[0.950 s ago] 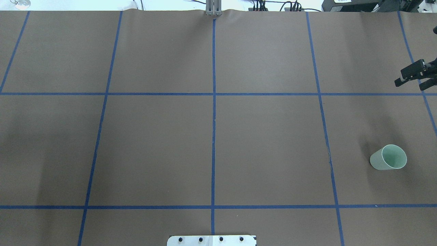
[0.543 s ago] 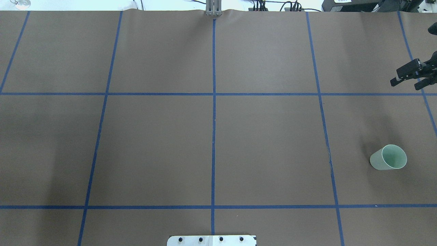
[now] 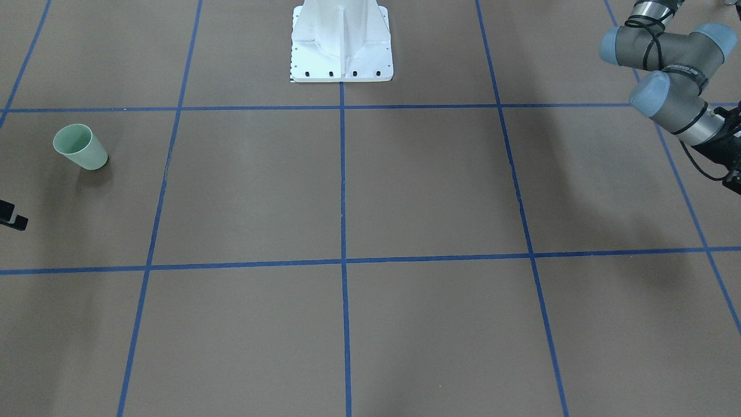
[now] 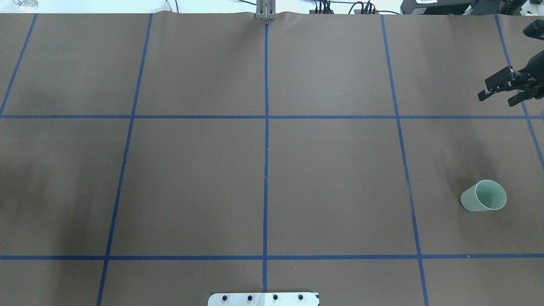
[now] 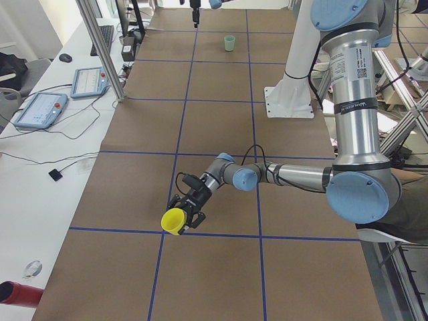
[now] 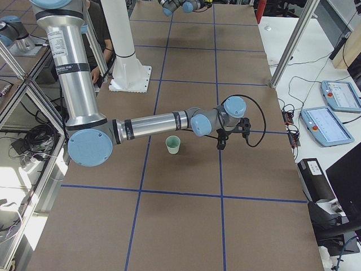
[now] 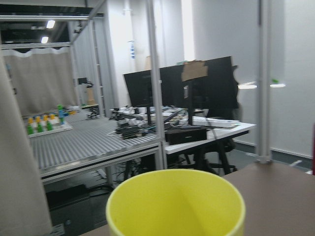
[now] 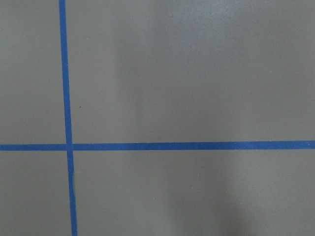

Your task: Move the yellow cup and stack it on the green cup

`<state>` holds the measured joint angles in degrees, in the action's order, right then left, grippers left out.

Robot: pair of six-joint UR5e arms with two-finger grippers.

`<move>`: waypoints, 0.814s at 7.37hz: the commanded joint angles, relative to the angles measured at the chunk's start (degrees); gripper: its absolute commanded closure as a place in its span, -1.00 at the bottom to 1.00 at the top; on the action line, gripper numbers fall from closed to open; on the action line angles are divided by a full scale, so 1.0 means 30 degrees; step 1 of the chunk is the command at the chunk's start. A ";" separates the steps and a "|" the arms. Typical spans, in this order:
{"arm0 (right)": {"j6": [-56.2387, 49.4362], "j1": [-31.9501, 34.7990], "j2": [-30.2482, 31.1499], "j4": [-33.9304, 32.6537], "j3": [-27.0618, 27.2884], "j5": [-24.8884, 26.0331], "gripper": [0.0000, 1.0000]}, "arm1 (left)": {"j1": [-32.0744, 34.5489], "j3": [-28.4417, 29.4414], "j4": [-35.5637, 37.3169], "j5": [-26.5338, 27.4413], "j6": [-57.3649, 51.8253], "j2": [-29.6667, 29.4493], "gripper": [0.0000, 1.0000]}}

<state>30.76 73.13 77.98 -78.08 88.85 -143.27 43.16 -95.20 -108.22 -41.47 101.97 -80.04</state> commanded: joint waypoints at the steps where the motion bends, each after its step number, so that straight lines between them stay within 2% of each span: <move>1: 0.0292 -0.0031 -0.0854 0.0011 -0.0289 0.0061 -0.98 | -0.1664 0.0500 -0.8208 0.0671 -0.6683 -0.0473 -0.14; 2: 0.0322 -0.0060 -0.1380 0.0011 -0.0755 0.0120 -0.98 | -0.2397 0.1490 -1.2254 0.0670 -0.9441 -0.2043 -0.16; 3: 0.0322 -0.0177 -0.2168 0.0011 -0.1455 0.0150 -0.98 | -0.2984 0.2428 -1.4180 0.0525 -1.1905 -0.3973 -0.16; 4: 0.0322 -0.0265 -0.2669 0.0011 -0.1752 0.0150 -0.98 | -0.3947 0.2611 -1.4779 0.0118 -1.3757 -0.6313 -0.16; 5: 0.0438 -0.0382 -0.3051 0.0011 -0.1668 0.0121 -0.98 | -0.4885 0.2671 -1.4814 -0.1569 -1.5458 -0.8570 -0.16; 6: 0.0556 -0.0702 -0.3519 0.0069 -0.1610 0.0150 -0.98 | -0.5039 0.2613 -1.4873 -0.3181 -1.7824 -0.9839 -0.15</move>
<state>32.05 71.90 69.13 -78.00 84.01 -142.87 29.71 -87.50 -152.03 -45.71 56.43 -103.52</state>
